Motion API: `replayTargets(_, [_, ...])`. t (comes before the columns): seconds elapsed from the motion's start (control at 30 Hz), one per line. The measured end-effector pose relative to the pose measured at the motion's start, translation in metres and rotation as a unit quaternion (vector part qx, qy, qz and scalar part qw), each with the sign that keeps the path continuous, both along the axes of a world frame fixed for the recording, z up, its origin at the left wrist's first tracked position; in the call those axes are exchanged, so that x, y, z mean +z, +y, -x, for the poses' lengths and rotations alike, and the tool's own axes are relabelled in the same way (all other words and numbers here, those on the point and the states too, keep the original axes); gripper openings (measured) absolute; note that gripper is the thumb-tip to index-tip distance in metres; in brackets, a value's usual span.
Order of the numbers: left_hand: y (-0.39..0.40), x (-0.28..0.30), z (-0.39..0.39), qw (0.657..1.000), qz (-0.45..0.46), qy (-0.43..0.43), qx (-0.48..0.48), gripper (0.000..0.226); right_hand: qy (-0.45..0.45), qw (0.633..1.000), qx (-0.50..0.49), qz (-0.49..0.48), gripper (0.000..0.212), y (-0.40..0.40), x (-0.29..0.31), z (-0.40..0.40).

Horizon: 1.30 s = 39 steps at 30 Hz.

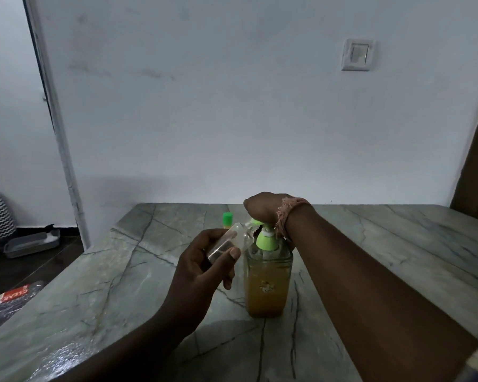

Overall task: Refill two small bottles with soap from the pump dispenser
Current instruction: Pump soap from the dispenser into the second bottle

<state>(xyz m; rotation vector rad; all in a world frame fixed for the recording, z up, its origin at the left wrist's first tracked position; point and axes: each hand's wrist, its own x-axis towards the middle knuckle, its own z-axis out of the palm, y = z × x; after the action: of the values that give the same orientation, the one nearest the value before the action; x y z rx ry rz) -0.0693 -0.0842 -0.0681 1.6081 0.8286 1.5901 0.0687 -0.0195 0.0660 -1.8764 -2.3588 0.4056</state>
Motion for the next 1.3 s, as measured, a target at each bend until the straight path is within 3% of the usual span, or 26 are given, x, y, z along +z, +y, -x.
replayTargets(0.07, [0.001, -0.005, -0.001, 1.0, -0.001, 0.008, 0.005, 0.043, -0.029, 0.999, -0.003, -0.033, 0.036, 0.001, -0.008, 0.003])
replayTargets(0.17, [0.003, -0.008, -0.001, 1.0, -0.007, 0.011, 0.006, 0.04, -0.043, 0.995, 0.011, -0.084, 0.035, 0.009, -0.017, 0.001])
replayTargets(0.27, [0.001, -0.009, -0.001, 1.0, -0.009, 0.023, 0.004, 0.04, -0.048, 0.997, 0.02, -0.055, 0.029, 0.006, -0.012, 0.002])
replayTargets(0.37, [-0.001, -0.01, -0.002, 1.0, -0.014, 0.02, -0.01, 0.036, -0.033, 0.999, 0.027, -0.032, 0.038, 0.003, -0.005, 0.004])
replayTargets(0.5, [0.002, -0.012, -0.001, 0.999, -0.011, -0.007, -0.039, 0.038, -0.066, 0.995, 0.018, -0.069, 0.021, 0.01, -0.011, 0.003])
replayTargets(0.63, [0.004, -0.013, -0.002, 0.999, -0.009, -0.009, -0.049, 0.044, -0.069, 0.993, 0.007, -0.095, 0.021, 0.009, -0.017, 0.004])
replayTargets(0.7, [0.003, -0.011, -0.002, 0.999, -0.004, -0.018, -0.051, 0.044, -0.054, 0.995, 0.008, -0.082, 0.03, 0.003, -0.014, 0.003])
replayTargets(0.8, [0.0, -0.008, -0.002, 0.998, -0.004, -0.032, -0.054, 0.041, -0.045, 0.998, 0.009, -0.052, 0.028, 0.0, -0.007, 0.005])
replayTargets(0.9, [-0.001, -0.008, -0.002, 0.998, 0.003, -0.037, -0.056, 0.037, -0.026, 0.999, -0.011, -0.046, 0.042, 0.002, -0.009, 0.009])
replayTargets(1.1, [-0.003, -0.006, -0.001, 0.998, 0.0, -0.034, -0.055, 0.04, 0.02, 0.995, -0.07, -0.074, 0.037, -0.004, -0.013, 0.011])
replayTargets(1.3, [-0.006, -0.005, -0.001, 0.998, 0.008, -0.022, -0.06, 0.048, 0.038, 0.998, -0.037, -0.019, 0.041, 0.001, -0.006, 0.011])
